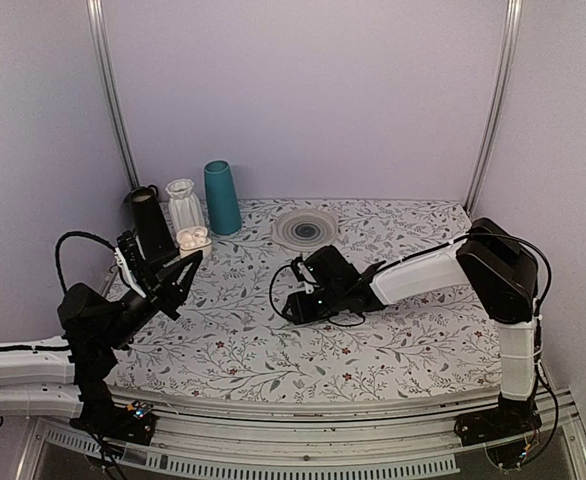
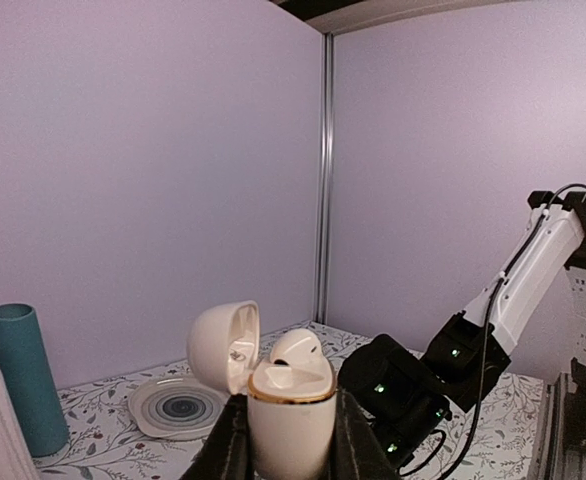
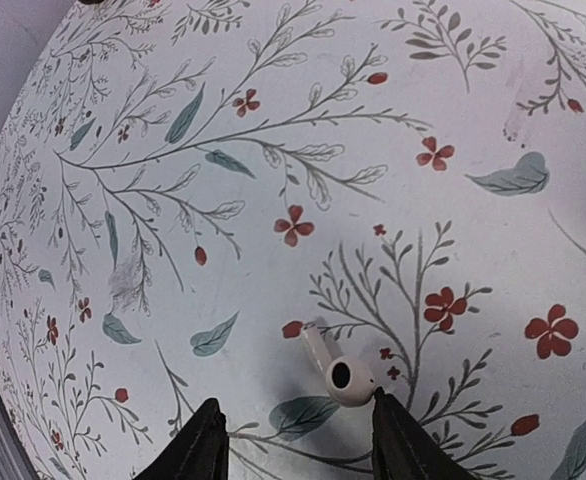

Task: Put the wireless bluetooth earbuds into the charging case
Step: Adjust the left earbud at the center of the board.

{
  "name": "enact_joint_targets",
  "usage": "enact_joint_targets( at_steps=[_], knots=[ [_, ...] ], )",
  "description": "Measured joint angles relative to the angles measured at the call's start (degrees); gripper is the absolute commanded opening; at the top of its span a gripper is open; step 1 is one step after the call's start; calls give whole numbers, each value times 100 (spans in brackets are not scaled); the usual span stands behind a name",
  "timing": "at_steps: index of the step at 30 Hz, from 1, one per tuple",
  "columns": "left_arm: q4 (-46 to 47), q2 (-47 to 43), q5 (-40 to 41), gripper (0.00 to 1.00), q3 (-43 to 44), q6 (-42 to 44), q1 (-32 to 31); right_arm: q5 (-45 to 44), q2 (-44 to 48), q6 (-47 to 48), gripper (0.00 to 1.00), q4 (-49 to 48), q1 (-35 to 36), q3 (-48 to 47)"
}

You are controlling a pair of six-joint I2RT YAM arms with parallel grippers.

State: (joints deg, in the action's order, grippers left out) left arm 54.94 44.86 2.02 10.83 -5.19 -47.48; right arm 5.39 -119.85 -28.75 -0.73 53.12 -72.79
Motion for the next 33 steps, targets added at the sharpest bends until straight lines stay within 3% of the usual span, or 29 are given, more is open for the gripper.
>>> enact_joint_targets(
  at_steps=[16,23,33],
  knots=[
    [2,-7,7,0,0,-2,0,66,68,42,49,297,232,-85],
    [2,-22,15,0,0,0,2,-227,144,531,48,435,155,-111],
    [-13,-26,15,0,0,2,9,-487,136,1510,37,678,118,-529]
  ],
)
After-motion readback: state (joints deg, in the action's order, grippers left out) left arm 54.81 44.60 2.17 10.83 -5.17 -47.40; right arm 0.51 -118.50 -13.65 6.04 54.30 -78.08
